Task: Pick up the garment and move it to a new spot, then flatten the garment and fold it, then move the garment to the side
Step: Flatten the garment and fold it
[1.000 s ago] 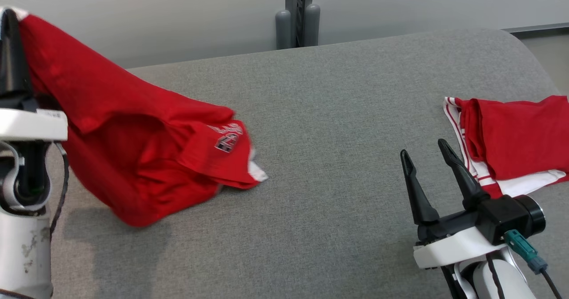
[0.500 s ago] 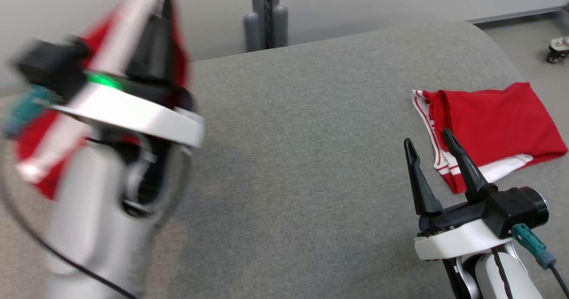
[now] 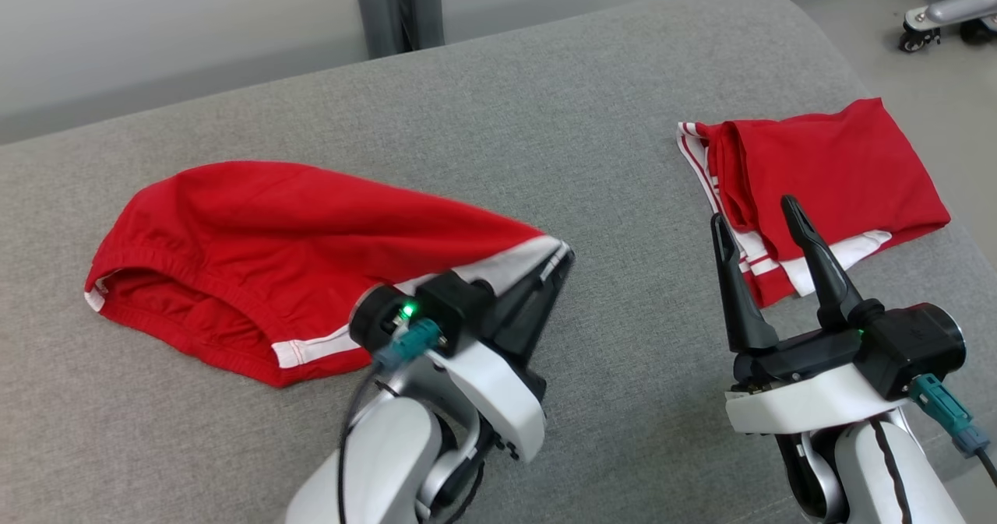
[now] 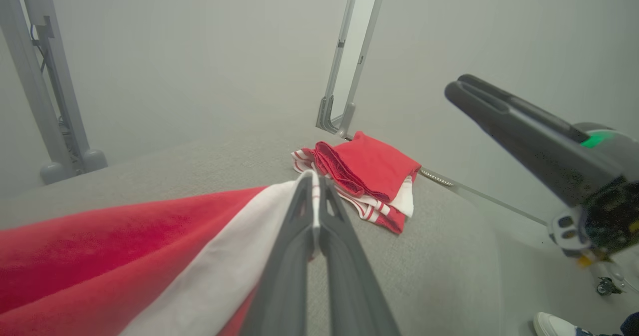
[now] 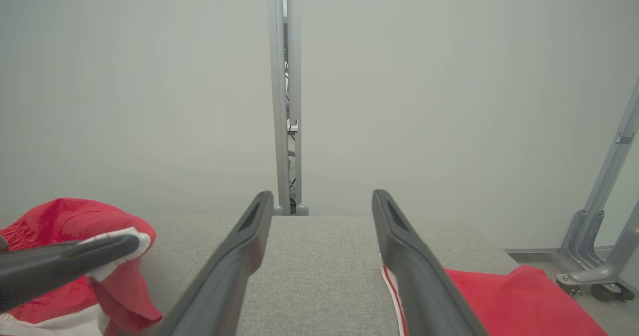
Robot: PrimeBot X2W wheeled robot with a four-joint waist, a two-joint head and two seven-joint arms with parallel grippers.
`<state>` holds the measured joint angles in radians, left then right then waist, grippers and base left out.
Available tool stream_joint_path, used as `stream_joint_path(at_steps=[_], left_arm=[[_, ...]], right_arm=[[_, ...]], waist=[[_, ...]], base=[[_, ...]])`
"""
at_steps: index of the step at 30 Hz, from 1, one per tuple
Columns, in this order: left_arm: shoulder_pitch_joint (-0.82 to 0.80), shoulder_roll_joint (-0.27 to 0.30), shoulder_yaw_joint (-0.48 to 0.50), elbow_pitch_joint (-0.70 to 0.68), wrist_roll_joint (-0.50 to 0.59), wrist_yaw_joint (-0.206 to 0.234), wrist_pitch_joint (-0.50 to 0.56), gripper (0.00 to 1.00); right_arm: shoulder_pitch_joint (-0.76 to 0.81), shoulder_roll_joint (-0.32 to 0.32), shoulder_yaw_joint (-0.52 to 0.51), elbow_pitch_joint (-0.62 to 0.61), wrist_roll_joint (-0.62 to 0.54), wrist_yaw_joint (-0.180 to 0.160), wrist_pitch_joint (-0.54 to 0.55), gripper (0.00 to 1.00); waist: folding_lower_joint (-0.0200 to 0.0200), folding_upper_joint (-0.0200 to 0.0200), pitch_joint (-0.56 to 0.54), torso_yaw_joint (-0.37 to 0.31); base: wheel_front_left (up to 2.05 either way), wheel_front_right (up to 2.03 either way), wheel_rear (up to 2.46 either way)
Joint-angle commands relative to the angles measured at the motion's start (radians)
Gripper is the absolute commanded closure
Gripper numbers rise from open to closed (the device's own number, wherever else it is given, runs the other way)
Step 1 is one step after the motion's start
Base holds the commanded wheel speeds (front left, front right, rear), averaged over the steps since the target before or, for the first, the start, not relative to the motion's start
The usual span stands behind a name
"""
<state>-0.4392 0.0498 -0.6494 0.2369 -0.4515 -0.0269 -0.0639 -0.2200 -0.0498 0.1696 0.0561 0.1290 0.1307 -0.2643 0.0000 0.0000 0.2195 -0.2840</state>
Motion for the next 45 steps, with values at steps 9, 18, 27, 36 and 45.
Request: stream_joint_path(at_steps=[9, 18, 27, 36, 45], left_arm=[[-0.049, 0.003, -0.132, 0.144, 0.016, -0.024, -0.019, 0.00], [-0.068, 0.021, -0.064, 0.167, -0.046, -0.028, -0.091, 0.00], [-0.021, 0.115, 0.143, 0.106, -0.135, 0.029, -0.184, 0.00], [0.147, 0.145, 0.348, 0.023, -0.158, 0.050, -0.200, 0.00], [0.251, 0.078, 0.467, -0.005, -0.087, 0.008, -0.201, 0.00]], right_arm=[[-0.018, -0.003, -0.002, -0.007, 0.024, 0.000, 0.000, 0.00], [-0.010, -0.003, -0.018, -0.001, 0.009, 0.000, 0.000, 0.00], [0.015, -0.004, -0.030, 0.015, -0.027, 0.000, 0.000, 0.00], [0.045, -0.005, -0.040, 0.040, -0.032, 0.000, 0.000, 0.00], [0.036, -0.005, -0.029, 0.041, -0.026, 0.000, 0.000, 0.00]], waist=[[0.0000, 0.0000, 0.021, 0.005], [0.0000, 0.0000, 0.003, 0.053], [0.0000, 0.0000, -0.045, 0.142], [0.0000, 0.0000, -0.079, 0.204], [0.0000, 0.0000, -0.075, 0.214]], base=[[0.00, 0.00, 0.00], [0.00, 0.00, 0.00], [0.00, 0.00, 0.00], [0.00, 0.00, 0.00], [0.00, 0.00, 0.00]])
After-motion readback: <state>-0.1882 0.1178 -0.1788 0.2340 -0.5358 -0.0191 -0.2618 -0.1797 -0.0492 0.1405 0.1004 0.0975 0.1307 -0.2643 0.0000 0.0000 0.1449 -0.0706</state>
